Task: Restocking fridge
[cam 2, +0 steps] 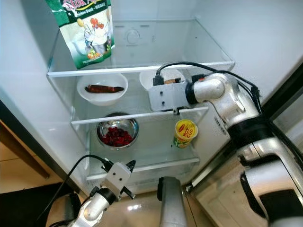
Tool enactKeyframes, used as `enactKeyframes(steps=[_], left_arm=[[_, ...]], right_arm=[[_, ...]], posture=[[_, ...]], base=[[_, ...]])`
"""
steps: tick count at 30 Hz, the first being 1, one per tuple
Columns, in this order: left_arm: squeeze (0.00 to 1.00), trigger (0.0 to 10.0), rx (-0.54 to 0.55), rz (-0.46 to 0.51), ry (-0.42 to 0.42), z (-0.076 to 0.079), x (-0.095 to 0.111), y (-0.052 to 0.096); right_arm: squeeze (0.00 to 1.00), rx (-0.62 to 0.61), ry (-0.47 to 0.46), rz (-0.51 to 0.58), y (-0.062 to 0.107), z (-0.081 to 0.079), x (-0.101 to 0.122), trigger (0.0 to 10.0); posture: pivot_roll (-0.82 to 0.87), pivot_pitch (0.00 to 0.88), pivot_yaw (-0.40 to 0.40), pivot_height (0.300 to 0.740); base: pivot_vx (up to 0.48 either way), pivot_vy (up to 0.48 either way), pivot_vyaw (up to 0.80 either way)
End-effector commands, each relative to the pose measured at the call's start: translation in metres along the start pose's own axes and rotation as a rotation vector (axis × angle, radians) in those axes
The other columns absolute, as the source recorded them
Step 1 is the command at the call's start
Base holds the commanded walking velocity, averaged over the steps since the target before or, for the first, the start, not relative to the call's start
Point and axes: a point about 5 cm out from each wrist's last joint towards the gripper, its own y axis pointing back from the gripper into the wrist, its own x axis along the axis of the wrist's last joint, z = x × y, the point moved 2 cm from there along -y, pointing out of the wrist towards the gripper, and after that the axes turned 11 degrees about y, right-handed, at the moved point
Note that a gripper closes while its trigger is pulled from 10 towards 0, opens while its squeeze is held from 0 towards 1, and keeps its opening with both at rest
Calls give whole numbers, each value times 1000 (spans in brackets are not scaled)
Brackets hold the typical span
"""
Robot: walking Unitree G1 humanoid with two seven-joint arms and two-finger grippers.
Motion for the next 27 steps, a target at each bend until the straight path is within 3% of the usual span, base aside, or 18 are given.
enactKeyframes(steps=[1, 4, 7, 11, 13, 15, 17, 26, 27], left_arm=[[0, 10000, -13, -16, 15, 6, -4, 1], [0, 10000, -10, -12, 13, 4, -4, 2], [0, 10000, -7, -10, 14, 3, -3, 2], [0, 10000, 13, 0, 24, -3, -3, 7], [0, 10000, 13, 0, 24, -3, -3, 7], [0, 10000, 15, -3, 22, -4, -4, 9], [0, 10000, 15, -3, 22, -4, -4, 9], [0, 10000, 65, -23, 57, -14, -9, 15], [0, 10000, 65, -23, 57, -14, -9, 15]], right_arm=[[0, -17, -44, 86, 5, 2, 11, 10000], [0, -158, -135, 132, -2, -3, 11, 10000], [0, -210, -191, 144, -5, -4, 10, 10000], [0, -398, -435, 147, -21, -17, 1, 10000], [0, -398, -435, 147, -21, -17, 1, 10000], [0, -420, -522, 115, -29, -31, -4, 10000], [0, -420, -522, 115, -29, -31, -4, 10000], [0, -548, -813, 34, -51, -61, -25, 10000], [0, -548, -813, 34, -51, -61, -25, 10000]], posture=[[-111, 161, -56, 415], [-108, 161, -51, 415], [-106, 160, -47, 415], [-97, 156, -38, 415], [-97, 156, -38, 415], [-95, 153, -34, 415], [-95, 153, -34, 415], [-89, 144, -28, 415], [-89, 144, -28, 415]], base=[[0, 0, 0], [0, 0, 0], [0, 0, 0], [0, 0, 0], [0, 0, 0], [0, 0, 0], [0, 0, 0], [0, 0, 0], [0, 0, 0]])
